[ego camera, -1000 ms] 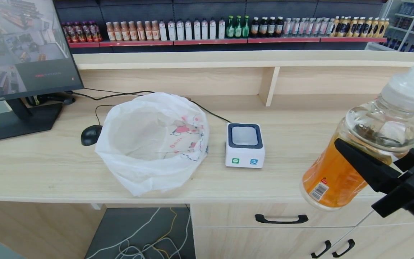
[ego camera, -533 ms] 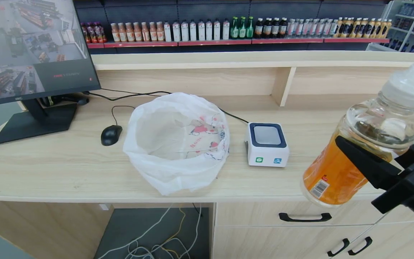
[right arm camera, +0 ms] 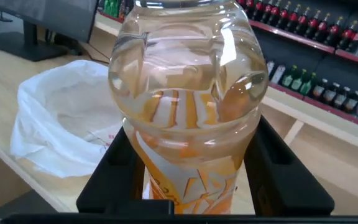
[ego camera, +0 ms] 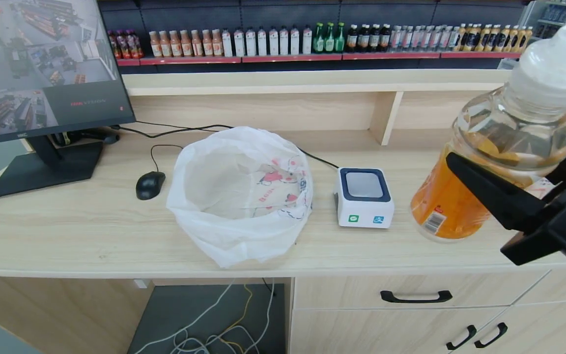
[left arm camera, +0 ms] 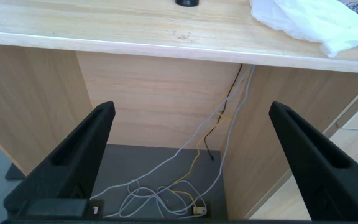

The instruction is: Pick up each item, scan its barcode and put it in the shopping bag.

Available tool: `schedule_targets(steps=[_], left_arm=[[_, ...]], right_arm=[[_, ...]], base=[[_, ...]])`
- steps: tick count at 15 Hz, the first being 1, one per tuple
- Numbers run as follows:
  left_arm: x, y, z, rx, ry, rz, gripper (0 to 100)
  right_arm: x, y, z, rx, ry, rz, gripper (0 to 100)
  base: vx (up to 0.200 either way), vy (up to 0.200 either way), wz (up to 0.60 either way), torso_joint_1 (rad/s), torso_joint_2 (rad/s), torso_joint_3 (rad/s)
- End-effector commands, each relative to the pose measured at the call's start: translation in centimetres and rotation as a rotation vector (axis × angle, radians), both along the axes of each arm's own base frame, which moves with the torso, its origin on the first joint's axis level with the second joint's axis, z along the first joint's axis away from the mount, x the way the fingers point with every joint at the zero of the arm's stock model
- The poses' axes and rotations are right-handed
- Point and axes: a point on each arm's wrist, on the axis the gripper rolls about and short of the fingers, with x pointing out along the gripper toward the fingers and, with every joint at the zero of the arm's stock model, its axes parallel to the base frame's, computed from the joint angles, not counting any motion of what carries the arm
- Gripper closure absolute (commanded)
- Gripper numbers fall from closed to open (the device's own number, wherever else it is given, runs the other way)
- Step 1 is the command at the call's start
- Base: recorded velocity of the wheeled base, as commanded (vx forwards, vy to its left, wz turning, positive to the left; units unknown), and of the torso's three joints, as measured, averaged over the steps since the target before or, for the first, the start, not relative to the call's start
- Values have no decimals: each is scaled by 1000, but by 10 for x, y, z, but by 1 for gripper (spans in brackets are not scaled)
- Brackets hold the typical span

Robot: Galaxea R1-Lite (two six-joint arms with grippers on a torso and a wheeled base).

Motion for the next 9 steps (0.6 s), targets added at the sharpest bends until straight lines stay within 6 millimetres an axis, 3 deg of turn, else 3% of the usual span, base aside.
schedule_targets(steps=[1, 2, 3, 9], left_arm=[[0, 0, 0, 1, 0, 1, 0], [0, 0, 0, 1, 0, 1, 0], [0, 0, 0, 1, 0, 1, 0], [0, 0, 0, -1, 0, 1, 0]], right_arm=[[26, 17, 3, -102, -58, 30, 100], [27, 18, 4, -109, -64, 33, 100], [52, 24, 4, -185, -145, 51, 100], [122, 46, -10, -386, -414, 161, 100]], base=[[0, 0, 0, 0, 0, 0], [0, 0, 0, 0, 0, 0], [0, 0, 0, 0, 0, 0], [0, 0, 0, 0, 0, 0]])
